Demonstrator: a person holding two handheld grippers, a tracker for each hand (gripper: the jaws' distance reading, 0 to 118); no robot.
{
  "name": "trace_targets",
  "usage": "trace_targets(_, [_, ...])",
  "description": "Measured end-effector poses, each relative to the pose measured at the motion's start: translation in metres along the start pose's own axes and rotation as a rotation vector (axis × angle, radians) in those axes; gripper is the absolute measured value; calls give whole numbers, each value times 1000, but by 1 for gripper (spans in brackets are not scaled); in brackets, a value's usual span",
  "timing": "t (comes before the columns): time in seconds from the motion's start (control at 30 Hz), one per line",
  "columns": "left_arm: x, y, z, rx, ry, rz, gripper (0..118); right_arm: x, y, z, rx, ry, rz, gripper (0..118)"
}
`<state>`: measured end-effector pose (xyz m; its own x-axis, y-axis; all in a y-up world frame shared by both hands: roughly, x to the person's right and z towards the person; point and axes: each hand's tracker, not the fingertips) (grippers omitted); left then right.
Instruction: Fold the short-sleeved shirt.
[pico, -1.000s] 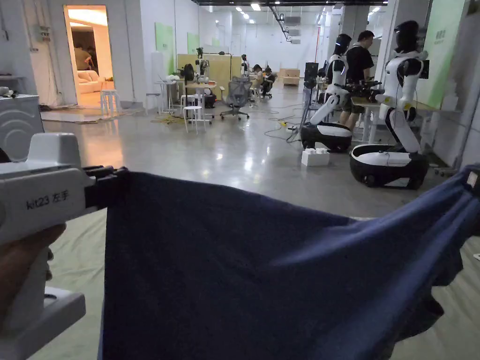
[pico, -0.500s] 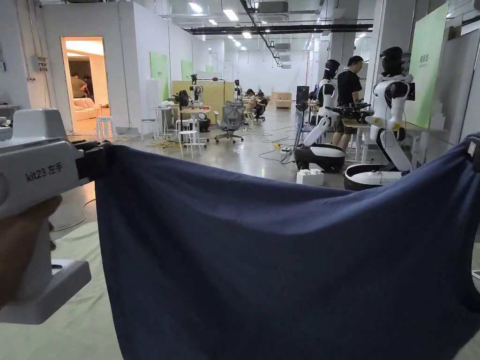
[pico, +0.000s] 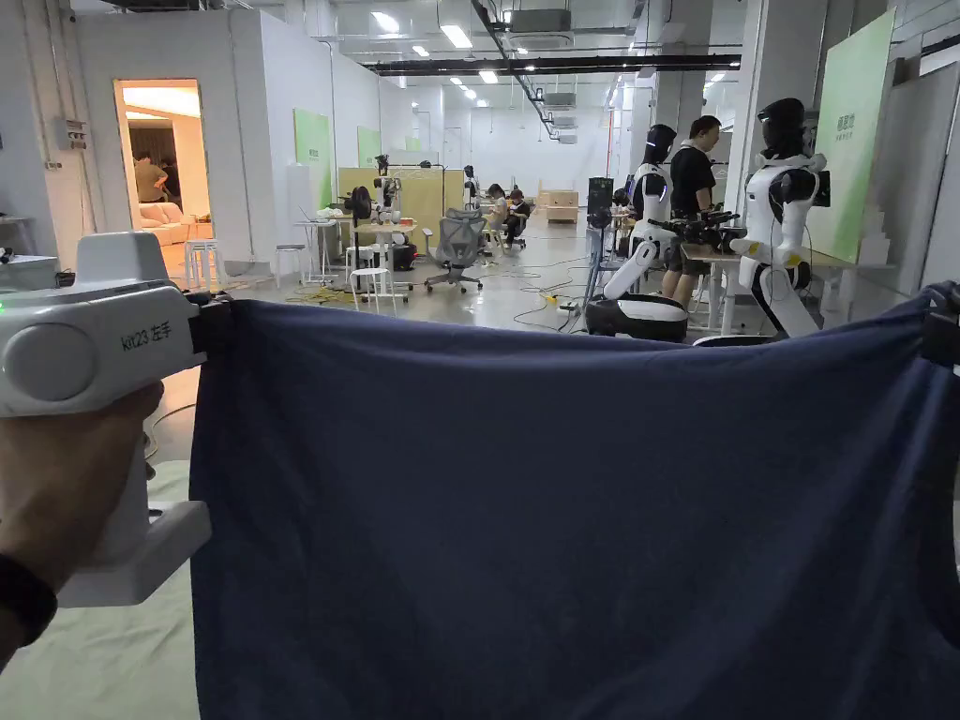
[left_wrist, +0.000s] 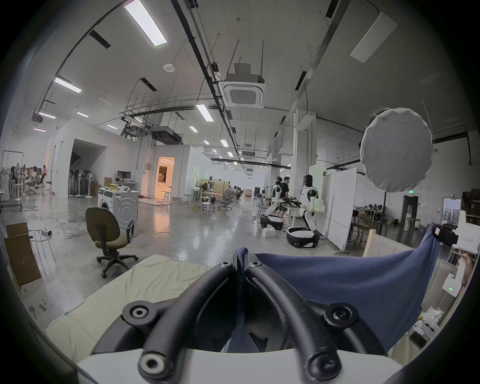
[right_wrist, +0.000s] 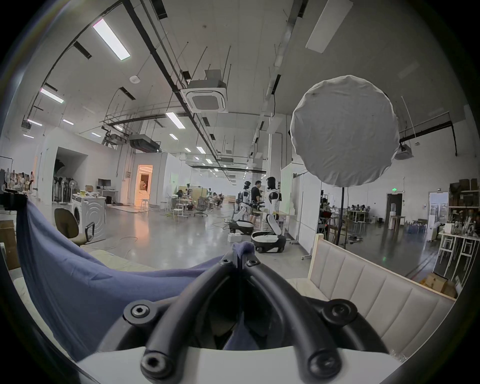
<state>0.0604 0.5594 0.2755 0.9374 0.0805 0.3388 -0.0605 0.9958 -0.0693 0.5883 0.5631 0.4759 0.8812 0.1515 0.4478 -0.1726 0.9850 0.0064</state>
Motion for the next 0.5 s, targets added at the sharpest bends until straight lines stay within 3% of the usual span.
trace_targets(0.3, [9,-3,-67,-32,29,-5,4,-12,10,-60,18,-47,-4,3])
trace_targets(0.5, [16,-11,-106,-44,25,1,4,-19,11,-98,18,-88,54,3])
